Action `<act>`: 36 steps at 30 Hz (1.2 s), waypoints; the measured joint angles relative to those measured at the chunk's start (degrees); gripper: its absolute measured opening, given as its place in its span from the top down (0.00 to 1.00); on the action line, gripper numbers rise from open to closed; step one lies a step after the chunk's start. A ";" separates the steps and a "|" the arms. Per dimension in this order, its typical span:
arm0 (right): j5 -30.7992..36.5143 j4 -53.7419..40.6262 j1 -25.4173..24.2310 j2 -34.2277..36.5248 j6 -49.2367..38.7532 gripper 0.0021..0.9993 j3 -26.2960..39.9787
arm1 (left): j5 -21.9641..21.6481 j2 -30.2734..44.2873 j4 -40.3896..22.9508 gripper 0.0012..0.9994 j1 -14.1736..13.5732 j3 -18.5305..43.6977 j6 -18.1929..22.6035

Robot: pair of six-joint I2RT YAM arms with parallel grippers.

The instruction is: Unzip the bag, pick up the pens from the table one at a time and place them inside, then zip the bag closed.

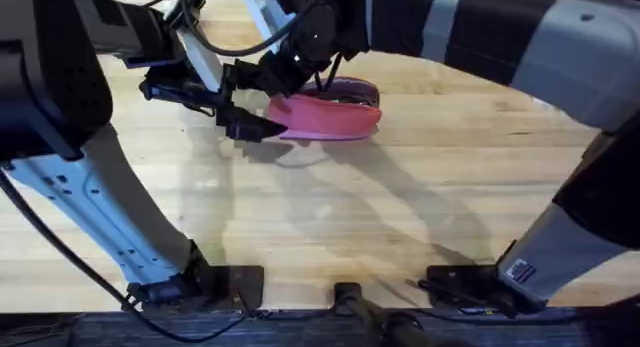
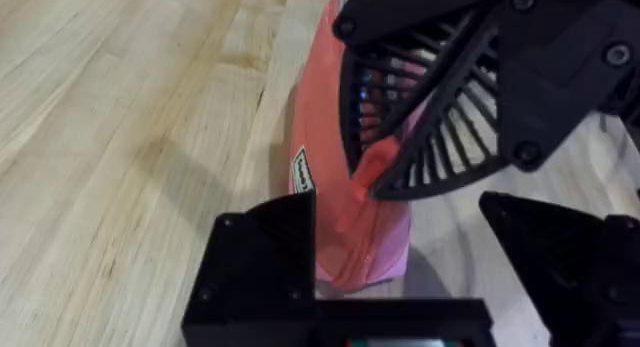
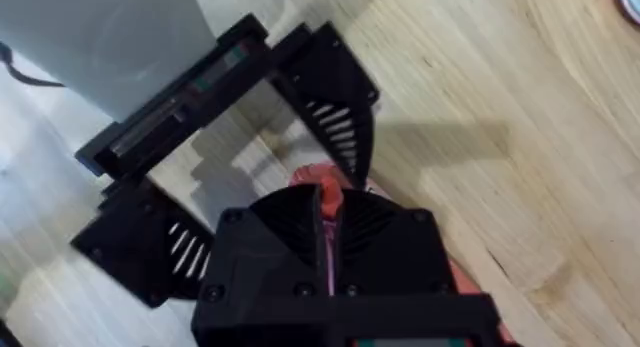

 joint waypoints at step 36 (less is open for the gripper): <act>-3.44 -3.99 -3.82 -0.01 0.18 0.97 0.50 | 2.08 0.00 1.38 0.96 -0.38 0.00 0.39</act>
